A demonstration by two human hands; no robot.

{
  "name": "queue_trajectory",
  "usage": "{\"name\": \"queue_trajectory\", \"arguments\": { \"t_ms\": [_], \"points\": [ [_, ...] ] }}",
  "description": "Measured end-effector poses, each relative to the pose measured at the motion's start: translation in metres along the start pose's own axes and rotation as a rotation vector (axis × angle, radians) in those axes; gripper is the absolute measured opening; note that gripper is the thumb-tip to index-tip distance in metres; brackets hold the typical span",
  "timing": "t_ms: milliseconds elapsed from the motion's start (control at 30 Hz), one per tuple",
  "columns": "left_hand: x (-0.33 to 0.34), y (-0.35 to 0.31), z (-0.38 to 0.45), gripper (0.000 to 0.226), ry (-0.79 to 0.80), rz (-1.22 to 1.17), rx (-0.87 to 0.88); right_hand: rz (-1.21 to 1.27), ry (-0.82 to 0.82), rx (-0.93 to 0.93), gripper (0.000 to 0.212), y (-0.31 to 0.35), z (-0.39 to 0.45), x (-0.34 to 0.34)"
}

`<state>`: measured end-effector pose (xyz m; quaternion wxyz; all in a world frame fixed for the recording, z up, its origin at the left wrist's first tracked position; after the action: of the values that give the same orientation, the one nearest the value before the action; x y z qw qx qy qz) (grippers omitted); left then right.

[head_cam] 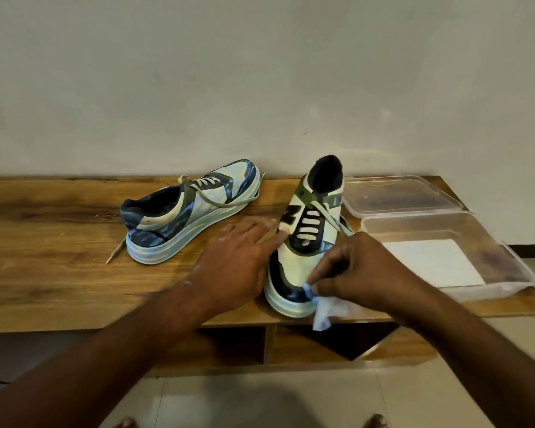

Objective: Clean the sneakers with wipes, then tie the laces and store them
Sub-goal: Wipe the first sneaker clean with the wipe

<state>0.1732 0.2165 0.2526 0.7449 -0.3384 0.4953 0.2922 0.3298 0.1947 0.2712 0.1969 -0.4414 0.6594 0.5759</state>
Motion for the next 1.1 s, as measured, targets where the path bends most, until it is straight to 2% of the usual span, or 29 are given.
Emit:
{"name": "queue_trajectory", "arguments": {
  "t_ms": [133,200,300,367,433,500,567,667,800,933,1100],
  "points": [
    [-0.005,0.029,-0.003,0.064,0.01,-0.373,-0.153,0.053,-0.234,-0.112,0.01,0.017,0.005,0.015],
    [-0.003,0.037,-0.01,0.073,0.09,-0.542,-0.2,0.026,-0.299,-0.159,0.012,0.021,0.006,0.014],
    [0.0,0.035,-0.022,0.095,0.251,-0.618,-0.22,-0.005,-0.383,-0.191,0.015,0.022,0.008,0.005],
    [-0.003,0.032,-0.026,0.103,0.219,-0.609,-0.228,-0.047,-0.442,-0.26,0.019,0.031,0.006,0.004],
    [-0.006,0.027,-0.027,0.098,0.119,-0.597,-0.203,-0.15,-0.454,-0.378,0.022,0.049,0.002,0.014],
    [-0.008,0.026,-0.024,0.075,0.034,-0.573,-0.162,-0.293,-0.383,-0.518,0.023,0.071,-0.002,0.036],
    [-0.007,0.027,-0.023,0.064,0.017,-0.549,-0.149,-0.447,-0.3,-0.614,0.023,0.084,-0.005,0.06],
    [0.0,0.029,-0.024,0.072,0.053,-0.528,-0.147,-0.584,-0.267,-0.61,0.02,0.085,-0.006,0.074],
    [0.001,0.028,-0.028,0.085,0.048,-0.499,-0.163,-0.539,-0.287,-0.495,0.012,0.069,-0.005,0.052],
    [-0.004,0.035,-0.032,0.094,0.019,-0.426,-0.188,-0.468,-0.373,-0.337,0.014,0.042,0.004,0.021],
    [-0.011,0.041,-0.035,0.087,-0.058,-0.463,-0.212,-0.35,-0.377,-0.431,0.02,0.06,-0.001,0.04]
  ]
}}
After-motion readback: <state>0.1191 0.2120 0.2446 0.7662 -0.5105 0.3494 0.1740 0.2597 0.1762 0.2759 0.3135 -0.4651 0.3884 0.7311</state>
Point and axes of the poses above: each hand's wrist, its own z-axis towards the middle knuckle, its own x-axis out of the palm, y = z × x, the point moved 9 cm from there along z, towards the middle knuckle, and after that the axes turned 12 degrees about -z, right-handed, at the moved point
